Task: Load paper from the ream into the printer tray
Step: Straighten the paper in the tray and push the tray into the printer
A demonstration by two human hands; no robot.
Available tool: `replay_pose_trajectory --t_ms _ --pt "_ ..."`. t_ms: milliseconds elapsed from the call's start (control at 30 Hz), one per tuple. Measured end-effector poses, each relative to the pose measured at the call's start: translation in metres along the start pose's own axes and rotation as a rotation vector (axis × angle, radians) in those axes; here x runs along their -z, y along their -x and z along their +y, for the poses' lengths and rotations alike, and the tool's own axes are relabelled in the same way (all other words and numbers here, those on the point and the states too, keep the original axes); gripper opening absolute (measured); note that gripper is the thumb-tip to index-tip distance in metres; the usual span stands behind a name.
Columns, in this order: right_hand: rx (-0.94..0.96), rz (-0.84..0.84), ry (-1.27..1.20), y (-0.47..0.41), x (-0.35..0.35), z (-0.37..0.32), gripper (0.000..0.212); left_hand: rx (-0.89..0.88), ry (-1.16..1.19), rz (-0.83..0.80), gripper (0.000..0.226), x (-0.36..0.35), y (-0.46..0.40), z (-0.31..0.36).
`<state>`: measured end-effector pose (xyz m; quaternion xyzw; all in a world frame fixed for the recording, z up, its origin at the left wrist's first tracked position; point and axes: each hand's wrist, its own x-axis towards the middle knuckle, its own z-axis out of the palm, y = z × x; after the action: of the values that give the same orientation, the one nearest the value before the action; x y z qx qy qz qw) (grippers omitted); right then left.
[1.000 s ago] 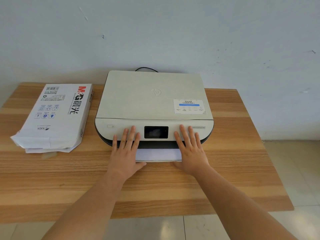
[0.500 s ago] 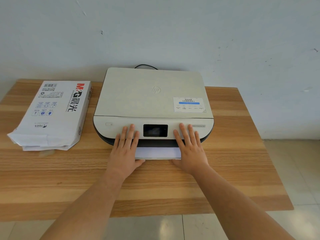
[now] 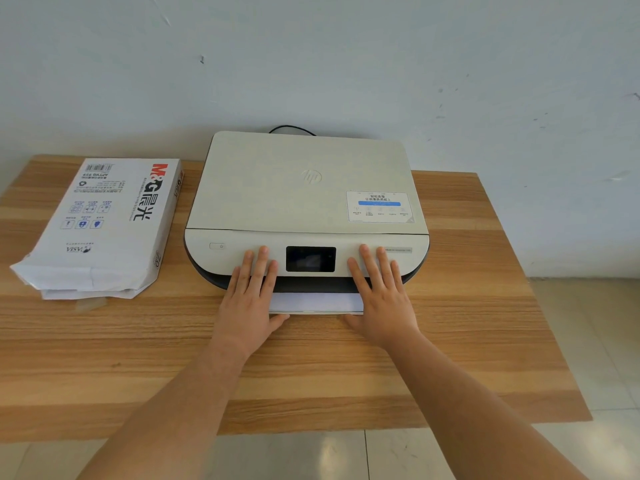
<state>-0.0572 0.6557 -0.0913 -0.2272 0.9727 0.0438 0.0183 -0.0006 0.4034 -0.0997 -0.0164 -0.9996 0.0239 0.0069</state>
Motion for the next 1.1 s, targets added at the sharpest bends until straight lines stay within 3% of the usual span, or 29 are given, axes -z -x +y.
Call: replay_pose_trajectory --t_ms 1100 --pt "-0.052 0.132 0.009 -0.007 -0.023 -0.008 0.095 0.046 0.040 0.088 0.102 -0.023 -0.007 0.008"
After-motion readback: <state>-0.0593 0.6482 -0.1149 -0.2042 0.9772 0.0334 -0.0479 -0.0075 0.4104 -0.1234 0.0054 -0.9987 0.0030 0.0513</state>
